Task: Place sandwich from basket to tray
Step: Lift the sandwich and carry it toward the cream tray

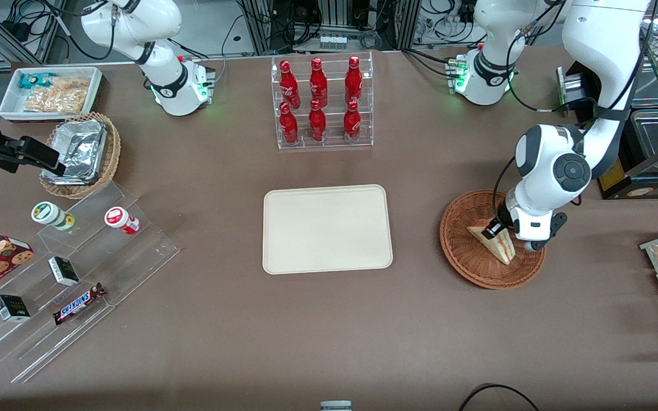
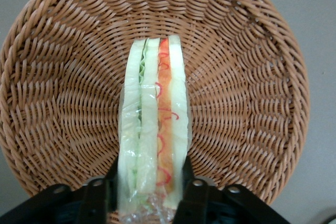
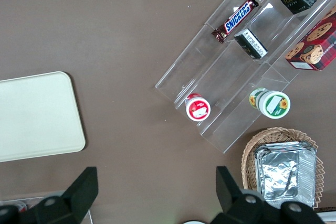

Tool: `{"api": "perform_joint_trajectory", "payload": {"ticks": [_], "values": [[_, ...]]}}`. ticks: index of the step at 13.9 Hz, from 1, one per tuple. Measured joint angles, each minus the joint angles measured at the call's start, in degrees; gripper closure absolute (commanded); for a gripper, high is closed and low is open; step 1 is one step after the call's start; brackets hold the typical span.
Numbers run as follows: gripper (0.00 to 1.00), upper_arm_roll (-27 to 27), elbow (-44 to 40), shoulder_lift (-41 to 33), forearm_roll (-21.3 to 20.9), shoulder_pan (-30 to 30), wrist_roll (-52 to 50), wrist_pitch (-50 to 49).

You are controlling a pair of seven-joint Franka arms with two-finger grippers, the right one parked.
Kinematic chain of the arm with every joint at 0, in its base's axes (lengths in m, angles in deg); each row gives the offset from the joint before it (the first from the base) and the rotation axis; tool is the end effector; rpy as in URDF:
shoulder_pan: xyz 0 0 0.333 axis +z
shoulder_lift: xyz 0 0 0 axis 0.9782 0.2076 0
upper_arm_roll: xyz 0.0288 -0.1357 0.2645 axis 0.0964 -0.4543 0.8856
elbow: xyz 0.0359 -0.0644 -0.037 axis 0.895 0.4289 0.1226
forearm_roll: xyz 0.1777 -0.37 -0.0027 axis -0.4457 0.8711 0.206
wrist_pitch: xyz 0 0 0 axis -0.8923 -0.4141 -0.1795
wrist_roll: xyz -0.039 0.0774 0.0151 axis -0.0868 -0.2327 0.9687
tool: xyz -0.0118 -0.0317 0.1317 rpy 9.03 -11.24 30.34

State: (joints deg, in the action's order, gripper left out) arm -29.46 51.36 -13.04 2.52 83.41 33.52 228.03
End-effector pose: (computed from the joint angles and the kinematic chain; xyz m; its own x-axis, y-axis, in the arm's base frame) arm 0.5511 -0.0882 0.2065 0.7420 0.6687 -0.0474 0.6701 -0.7418 0.0246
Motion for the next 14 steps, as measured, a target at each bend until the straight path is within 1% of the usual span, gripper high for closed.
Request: {"api": "perform_joint_trajectory", "payload": {"ticks": [3,5,7,9,10,12,14], "values": [[0.96,0.0,-2.1,-0.2,0.0,0.0,0.0,-1.6],[0.96,-0.1,-5.9,-0.9,0.0,0.0,0.0,-7.9],[0.96,-1.2,-11.8,-2.1,-0.1,0.0,0.0,-17.1],[0.96,-3.9,-19.2,-3.1,-0.1,-0.1,0.0,-26.8],[0.95,-5.9,-22.4,-3.2,-0.1,-0.1,-0.1,-29.8],[0.94,-10.9,-26.3,-2.9,-0.1,-0.2,-0.3,-31.6],[0.94,-16.3,-27.2,-1.8,-0.3,-0.5,-0.6,-31.7]]}}
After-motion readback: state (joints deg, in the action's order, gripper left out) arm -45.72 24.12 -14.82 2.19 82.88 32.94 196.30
